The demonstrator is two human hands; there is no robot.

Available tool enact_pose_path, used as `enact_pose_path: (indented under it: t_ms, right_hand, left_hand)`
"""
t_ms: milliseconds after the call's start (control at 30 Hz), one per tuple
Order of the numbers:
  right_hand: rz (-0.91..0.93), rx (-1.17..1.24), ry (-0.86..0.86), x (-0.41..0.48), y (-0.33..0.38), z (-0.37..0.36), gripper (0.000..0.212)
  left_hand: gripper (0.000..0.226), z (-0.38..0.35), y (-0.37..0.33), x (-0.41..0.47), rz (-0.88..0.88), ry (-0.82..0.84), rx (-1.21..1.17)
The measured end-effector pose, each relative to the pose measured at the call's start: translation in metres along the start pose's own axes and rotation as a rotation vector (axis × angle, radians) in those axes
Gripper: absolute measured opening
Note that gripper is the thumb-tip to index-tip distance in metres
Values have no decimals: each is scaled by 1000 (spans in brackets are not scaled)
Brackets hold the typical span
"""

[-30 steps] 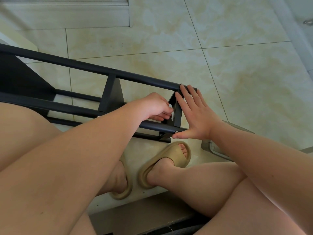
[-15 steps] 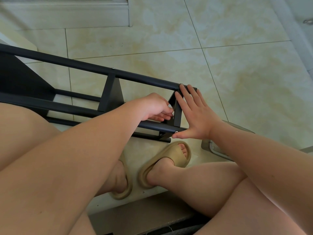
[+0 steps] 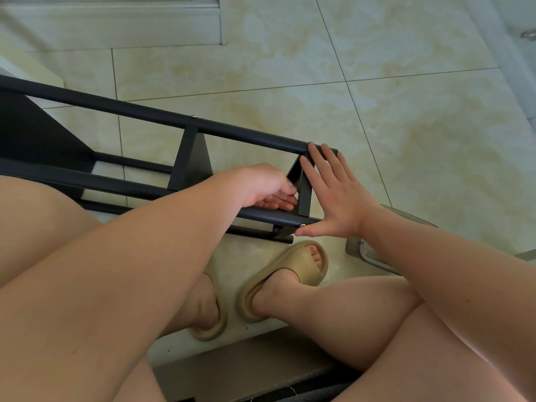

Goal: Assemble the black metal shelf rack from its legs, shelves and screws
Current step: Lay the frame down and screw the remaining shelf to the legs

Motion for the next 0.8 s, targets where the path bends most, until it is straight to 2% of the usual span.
enact_pose_path:
  t_ms: [367, 800]
  right_hand:
    - [-1, -3, 2, 0, 0, 0, 136]
    - [6, 14, -12, 0, 1, 1, 135]
  left_hand:
    - [9, 3, 0, 0, -1, -5, 133]
    - [16, 0, -8, -9, -67, 20, 536]
Point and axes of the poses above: each hand's wrist, its own x-axis towards the middle knuckle, its own z-axis out of the back of the hand, y = z × x, the point moved 9 cm from there along x, towards the middle knuckle, and after that the axes turned 7 degrees about x, right-handed, at the moved point
